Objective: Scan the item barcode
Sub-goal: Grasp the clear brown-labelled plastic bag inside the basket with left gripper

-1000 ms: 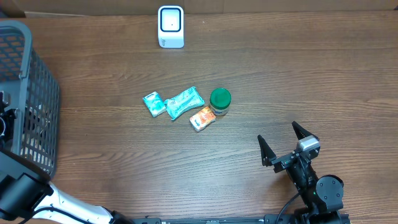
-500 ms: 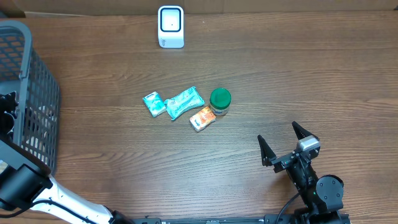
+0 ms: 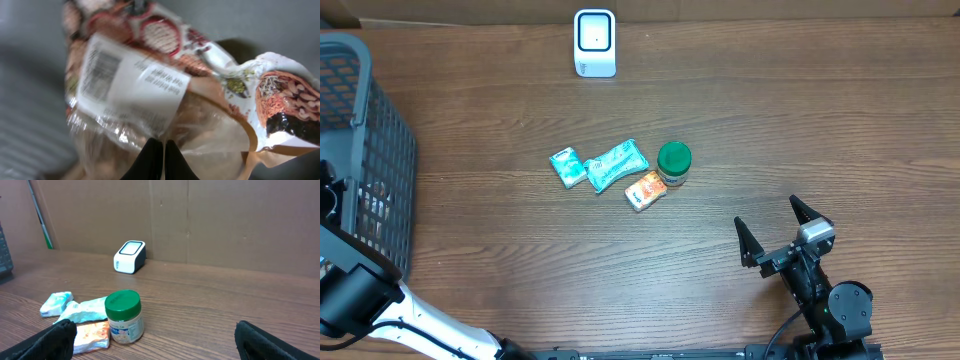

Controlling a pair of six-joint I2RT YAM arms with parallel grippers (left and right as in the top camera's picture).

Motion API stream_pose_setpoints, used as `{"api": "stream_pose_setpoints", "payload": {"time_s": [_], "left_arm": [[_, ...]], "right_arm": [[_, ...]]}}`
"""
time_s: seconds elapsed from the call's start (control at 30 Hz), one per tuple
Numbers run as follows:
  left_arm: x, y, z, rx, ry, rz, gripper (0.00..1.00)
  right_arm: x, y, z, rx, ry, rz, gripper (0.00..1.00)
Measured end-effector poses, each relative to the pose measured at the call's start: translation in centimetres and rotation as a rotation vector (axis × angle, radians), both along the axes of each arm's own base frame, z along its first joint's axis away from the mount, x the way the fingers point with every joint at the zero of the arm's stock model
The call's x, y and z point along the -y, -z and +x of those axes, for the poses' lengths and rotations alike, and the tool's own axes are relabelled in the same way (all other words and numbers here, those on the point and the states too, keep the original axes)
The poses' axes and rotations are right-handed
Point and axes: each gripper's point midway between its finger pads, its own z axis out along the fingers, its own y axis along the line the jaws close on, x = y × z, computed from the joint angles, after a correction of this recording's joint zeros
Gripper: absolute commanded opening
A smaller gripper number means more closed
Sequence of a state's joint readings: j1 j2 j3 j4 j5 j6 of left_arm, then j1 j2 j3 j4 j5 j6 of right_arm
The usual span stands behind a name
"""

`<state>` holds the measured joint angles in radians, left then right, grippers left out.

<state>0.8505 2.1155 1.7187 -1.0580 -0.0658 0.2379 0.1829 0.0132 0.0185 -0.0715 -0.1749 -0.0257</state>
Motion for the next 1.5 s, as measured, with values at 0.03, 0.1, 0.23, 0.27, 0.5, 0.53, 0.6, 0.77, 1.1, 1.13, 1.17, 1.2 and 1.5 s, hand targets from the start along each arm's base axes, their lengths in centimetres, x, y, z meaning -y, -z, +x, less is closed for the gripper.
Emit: {"api": "stream_pose_setpoints", "payload": {"time_s": [0.03, 0.1, 0.23, 0.27, 0.5, 0.53, 0.6, 0.77, 1.1, 1.13, 1.17, 1.2, 1.5], "left_arm": [[-0.3, -0.3, 0.1, 0.004, -0.008, 0.014, 0.04], [-1.0, -1.3, 0.4, 0.019, -0.026, 0.048, 0.04], [-1.5, -4.7, 1.1, 0.075, -0.033, 0.117, 0.18], [-1.5, -5.6, 1.1, 0.088, -0.032, 0.129, 0.31], [0.6, -6.9, 1.1, 0.091, -0.018, 0.093, 0.73], [0.9, -6.5, 1.0, 0.087, -0.019, 0.083, 0.75], [1.2, -5.5, 0.9, 0.076, -0.011, 0.070, 0.75], [2.3, -1.9, -0.5, 0.021, 0.025, 0.038, 0.76], [0.8, 0.1, -2.2, -0.071, 0.041, 0.142, 0.14], [0.6, 0.1, -2.2, -0.075, 0.038, 0.152, 0.04], [0.5, 0.0, -2.2, -0.075, 0.036, 0.158, 0.04], [0.5, 0.0, -2.3, -0.076, 0.035, 0.157, 0.04], [1.3, -2.8, -2.2, -0.088, -0.030, 0.121, 0.04]], "right_arm": [[0.0, 0.0, 0.0, 0.000, 0.000, -0.001, 1.00], [0.0, 0.0, 0.0, -0.001, 0.000, 0.000, 1.00], [0.0, 0.0, 0.0, 0.000, 0.000, 0.000, 1.00], [0.0, 0.0, 0.0, -0.001, 0.000, 0.000, 1.00], [0.0, 0.0, 0.0, 0.000, -0.001, 0.000, 1.00], [0.0, 0.0, 0.0, 0.000, 0.000, 0.000, 1.00], [0.0, 0.0, 0.0, 0.000, 0.000, 0.000, 1.00], [0.0, 0.0, 0.0, 0.000, 0.000, 0.000, 1.00], [0.0, 0.0, 0.0, 0.000, 0.000, 0.000, 1.00], [0.0, 0.0, 0.0, 0.000, -0.001, 0.000, 1.00], [0.0, 0.0, 0.0, 0.000, 0.000, 0.000, 1.00], [0.0, 0.0, 0.0, -0.001, 0.000, 0.000, 1.00], [0.0, 0.0, 0.0, 0.000, 0.000, 0.000, 1.00]]}}
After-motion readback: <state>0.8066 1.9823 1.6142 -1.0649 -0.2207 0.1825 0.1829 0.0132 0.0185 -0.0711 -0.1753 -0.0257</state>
